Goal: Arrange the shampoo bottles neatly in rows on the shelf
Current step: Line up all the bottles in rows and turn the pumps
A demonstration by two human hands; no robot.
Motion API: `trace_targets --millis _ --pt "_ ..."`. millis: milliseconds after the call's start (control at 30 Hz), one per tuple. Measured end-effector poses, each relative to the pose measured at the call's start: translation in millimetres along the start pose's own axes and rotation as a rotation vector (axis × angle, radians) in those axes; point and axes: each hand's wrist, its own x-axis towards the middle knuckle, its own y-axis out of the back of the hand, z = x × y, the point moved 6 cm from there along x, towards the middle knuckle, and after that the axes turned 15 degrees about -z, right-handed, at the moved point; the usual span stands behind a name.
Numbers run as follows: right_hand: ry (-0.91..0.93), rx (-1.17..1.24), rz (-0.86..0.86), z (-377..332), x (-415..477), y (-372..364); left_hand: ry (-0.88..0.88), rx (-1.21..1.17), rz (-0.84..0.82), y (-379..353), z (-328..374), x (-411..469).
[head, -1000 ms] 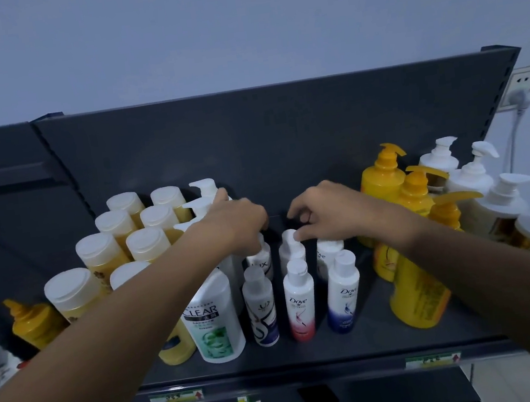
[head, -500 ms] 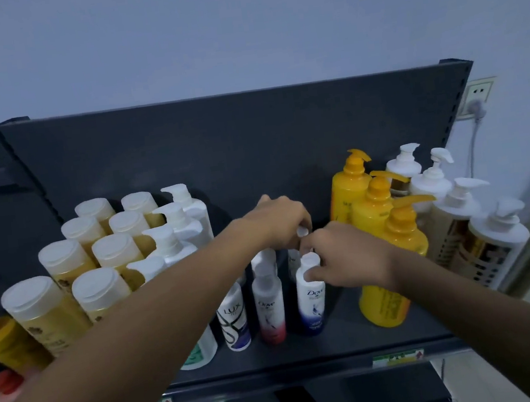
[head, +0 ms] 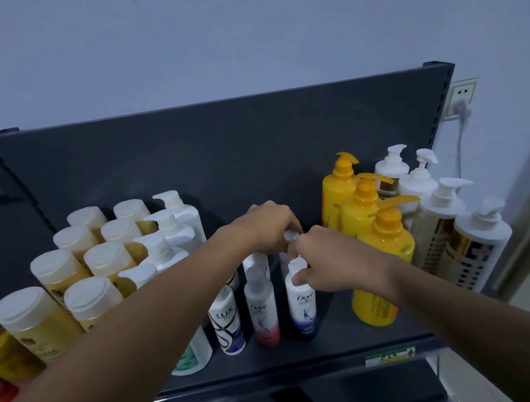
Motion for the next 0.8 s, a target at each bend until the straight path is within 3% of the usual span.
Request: trace_targets --millis 300,467,633,800 --pt "-0.054 -0.014 -0.005 -2.8 -17.2 9.3 0.003 -0.048 0.077 11.0 -7.8 -4.9" --pt "-0.122 0.001 0.153 17.8 -51.3 50.1 -0.053 -0.214 0.18 31.4 3.5 -5.9" --pt "-0.145 -0.158 0.344 62.8 -90.9 91.6 -0.122 -0.324 0.214 46.9 33.8 24.5" --pt "-0.177 -0.238 0.099 107.1 -84.0 92.7 -0.124 -0.383 0.231 59.7 68.8 65.3"
